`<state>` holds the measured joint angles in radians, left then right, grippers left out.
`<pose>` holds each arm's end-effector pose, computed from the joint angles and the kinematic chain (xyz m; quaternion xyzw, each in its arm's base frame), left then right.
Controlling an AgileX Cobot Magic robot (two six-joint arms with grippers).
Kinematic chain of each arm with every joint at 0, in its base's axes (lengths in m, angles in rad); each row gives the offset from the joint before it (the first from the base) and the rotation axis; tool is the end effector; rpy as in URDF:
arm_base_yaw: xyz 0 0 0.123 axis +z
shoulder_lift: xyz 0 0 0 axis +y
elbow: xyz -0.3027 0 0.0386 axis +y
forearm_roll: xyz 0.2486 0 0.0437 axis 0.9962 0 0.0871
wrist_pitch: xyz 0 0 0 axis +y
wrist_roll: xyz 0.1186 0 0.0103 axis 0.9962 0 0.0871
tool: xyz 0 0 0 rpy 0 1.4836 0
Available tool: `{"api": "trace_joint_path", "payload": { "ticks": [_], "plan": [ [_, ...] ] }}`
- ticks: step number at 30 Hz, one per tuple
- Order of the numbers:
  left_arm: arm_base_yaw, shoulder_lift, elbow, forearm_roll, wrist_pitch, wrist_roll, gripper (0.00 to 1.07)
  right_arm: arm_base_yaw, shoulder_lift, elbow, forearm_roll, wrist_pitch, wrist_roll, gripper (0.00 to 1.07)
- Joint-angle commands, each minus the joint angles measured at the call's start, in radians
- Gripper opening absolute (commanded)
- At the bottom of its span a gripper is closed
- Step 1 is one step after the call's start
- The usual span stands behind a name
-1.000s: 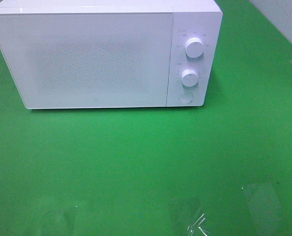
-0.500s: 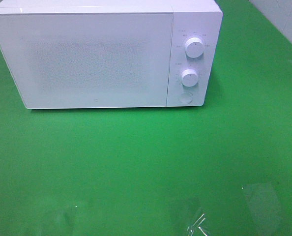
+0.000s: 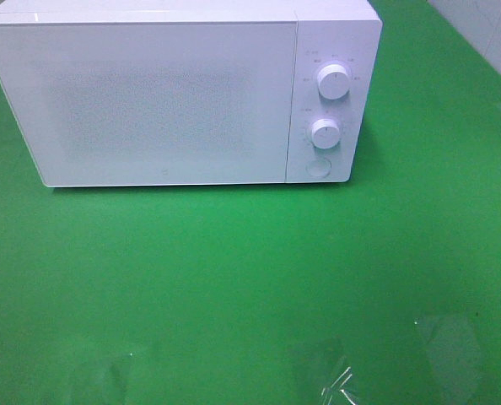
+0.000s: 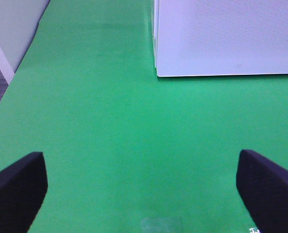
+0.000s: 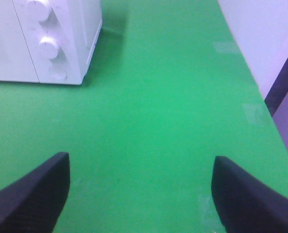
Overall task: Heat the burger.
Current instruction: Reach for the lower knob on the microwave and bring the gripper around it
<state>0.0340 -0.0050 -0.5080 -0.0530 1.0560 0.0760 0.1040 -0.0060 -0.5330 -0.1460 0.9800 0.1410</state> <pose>-0.0008 -0.0055 0.2678 0.0189 0.8481 0.0026 0.5295 0.0005 -0.0144 0.2844 0.0164 0.8182 -0.0027 0.5748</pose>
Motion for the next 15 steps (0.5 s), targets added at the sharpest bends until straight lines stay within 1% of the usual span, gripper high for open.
{"api": "trace_joint_path", "payload": {
  "ticks": [1,2,3,4,10,11,12,13,14,15],
  "plan": [
    [0.0,-0.026,0.005,0.001,-0.014,0.0,0.98,-0.008,0.008,-0.019,-0.009,-0.048,0.014,0.76],
    [0.0,-0.026,0.005,0.001,-0.014,0.0,0.98,-0.008,0.042,-0.019,-0.008,-0.07,0.017,0.76],
    [0.0,-0.026,0.005,0.001,-0.014,0.0,0.98,-0.008,0.042,-0.019,-0.008,-0.07,0.017,0.76],
    [0.0,-0.026,0.005,0.001,-0.014,0.0,0.98,-0.008,0.086,-0.019,-0.004,-0.095,0.02,0.76],
    [0.0,-0.026,0.005,0.001,-0.014,0.0,0.98,-0.008,0.175,-0.011,-0.001,-0.198,0.044,0.76],
    [0.0,-0.026,0.005,0.001,-0.014,0.0,0.98,-0.008,0.215,0.002,-0.001,-0.254,0.046,0.76],
    [0.0,-0.026,0.005,0.001,-0.014,0.0,0.98,-0.008,0.215,0.002,-0.001,-0.254,0.046,0.76],
    [0.0,-0.026,0.005,0.001,-0.014,0.0,0.98,-0.008,0.25,0.019,-0.001,-0.313,0.046,0.76],
    [0.0,-0.026,0.005,0.001,-0.014,0.0,0.98,-0.008,0.25,0.019,-0.001,-0.313,0.046,0.76],
    [0.0,-0.026,0.005,0.001,-0.014,0.0,0.98,-0.008,0.283,0.035,0.002,-0.361,0.046,0.76]
  ]
}}
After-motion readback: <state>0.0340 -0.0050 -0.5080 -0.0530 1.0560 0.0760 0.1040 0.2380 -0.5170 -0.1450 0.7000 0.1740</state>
